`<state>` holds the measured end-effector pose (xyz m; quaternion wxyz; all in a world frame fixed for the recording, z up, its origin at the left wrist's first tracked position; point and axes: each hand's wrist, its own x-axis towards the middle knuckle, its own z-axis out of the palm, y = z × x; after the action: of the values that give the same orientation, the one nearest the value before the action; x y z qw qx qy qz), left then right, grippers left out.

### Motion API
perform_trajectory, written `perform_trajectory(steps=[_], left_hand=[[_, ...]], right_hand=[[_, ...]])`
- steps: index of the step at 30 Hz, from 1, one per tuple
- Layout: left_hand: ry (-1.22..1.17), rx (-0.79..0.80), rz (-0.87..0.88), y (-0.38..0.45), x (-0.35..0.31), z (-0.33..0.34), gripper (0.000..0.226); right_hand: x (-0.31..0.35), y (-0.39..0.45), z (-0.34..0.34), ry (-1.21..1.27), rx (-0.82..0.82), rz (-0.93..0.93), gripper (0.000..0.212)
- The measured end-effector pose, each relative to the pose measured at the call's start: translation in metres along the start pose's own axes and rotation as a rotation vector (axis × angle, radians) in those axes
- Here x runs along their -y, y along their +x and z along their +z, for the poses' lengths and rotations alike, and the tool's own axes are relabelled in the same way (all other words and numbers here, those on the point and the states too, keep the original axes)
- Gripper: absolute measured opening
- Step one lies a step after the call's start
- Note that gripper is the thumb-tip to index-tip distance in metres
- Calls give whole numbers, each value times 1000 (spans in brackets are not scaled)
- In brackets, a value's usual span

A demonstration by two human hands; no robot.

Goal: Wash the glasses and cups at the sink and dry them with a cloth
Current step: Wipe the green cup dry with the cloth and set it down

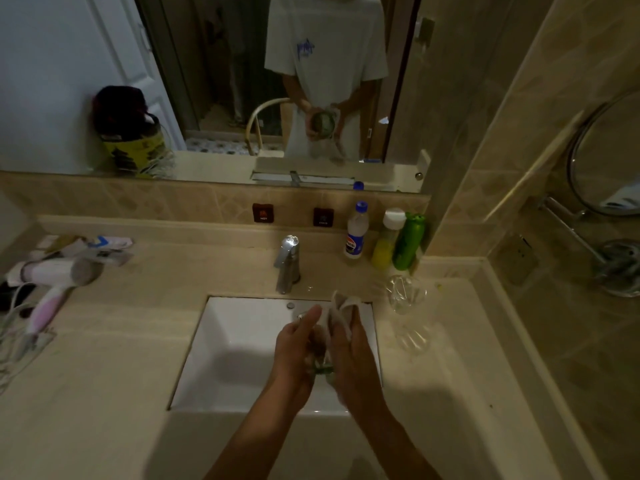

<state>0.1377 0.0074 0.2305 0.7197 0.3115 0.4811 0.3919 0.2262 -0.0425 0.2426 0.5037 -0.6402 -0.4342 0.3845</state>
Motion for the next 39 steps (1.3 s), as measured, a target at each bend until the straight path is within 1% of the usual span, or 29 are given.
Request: perform_trajectory(steps=[1,3,5,6,9,10,12,13,15,17,18,20,22,23,25,27,29,31,32,34,35,36,37,38,39], left_hand=[[48,26,20,0,-4,0,59],[105,57,33,-2,-12,0,48],[73,67,-11,0,-11,-2,42],[64,60,-27,-1,-10,-1,46],[40,34,-41,-2,0,3,78],[27,0,-47,-2,2,4,80],[-11,-91,-60,-1,-1,3,78],[-21,-108,-52,2,-1,2,78],[-27,-60,-42,6,-2,0,86],[-10,-33,-13,4,-4,3,70],[7,-34,-18,3,-5,4,62],[28,-36,-33,2,-5,4,52],[28,8,-45,1,-5,1,53],[11,44,-54,-1,-5,0,54],[-34,80,-77,-3,-6,-2,56],[-127,90,-117,-4,-6,-1,57],[-126,44,-121,-4,-3,3,68],[-115,-44,-105,-5,-2,5,74],[-143,-96,-100,-5,-3,4,72],[-210,-154,-125,-5,-7,3,62],[-230,-150,-131,-4,-8,2,65],[-231,-134,-137,-4,-7,1,72],[-221,-113,-138,-3,-6,-1,77],[-198,-82,-123,-5,-6,-2,73],[-153,-48,-98,-9,-7,-3,63]], right_hand=[[8,7,-5,78,39,84,27],[13,19,-16,246,83,244,36],[11,26,-21,325,109,301,34],[8,28,-20,294,139,291,34],[-3,22,-12,202,154,258,25],[-4,15,-8,158,146,235,31],[-11,-1,1,85,136,133,59],[-19,-7,5,46,144,68,64],[-31,-17,11,-48,145,-26,67],[-35,-17,14,-76,97,-56,64],[-32,-14,13,-47,68,-41,57],[-18,-2,8,24,46,47,43],[-4,11,-2,89,49,130,31],[4,15,-9,118,45,163,29],[14,24,-14,147,25,219,39],[17,28,-12,104,38,242,47],[13,26,-6,49,71,178,42],[2,16,1,5,113,55,38],[-6,9,6,-18,127,5,40],[-17,-7,16,-35,128,-75,56],[-18,-14,19,-30,117,-89,64],[-17,-17,21,-8,103,-71,68],[-13,-16,21,19,86,-29,62],[-10,-11,18,34,76,25,48],[-5,-5,15,36,79,88,33]])
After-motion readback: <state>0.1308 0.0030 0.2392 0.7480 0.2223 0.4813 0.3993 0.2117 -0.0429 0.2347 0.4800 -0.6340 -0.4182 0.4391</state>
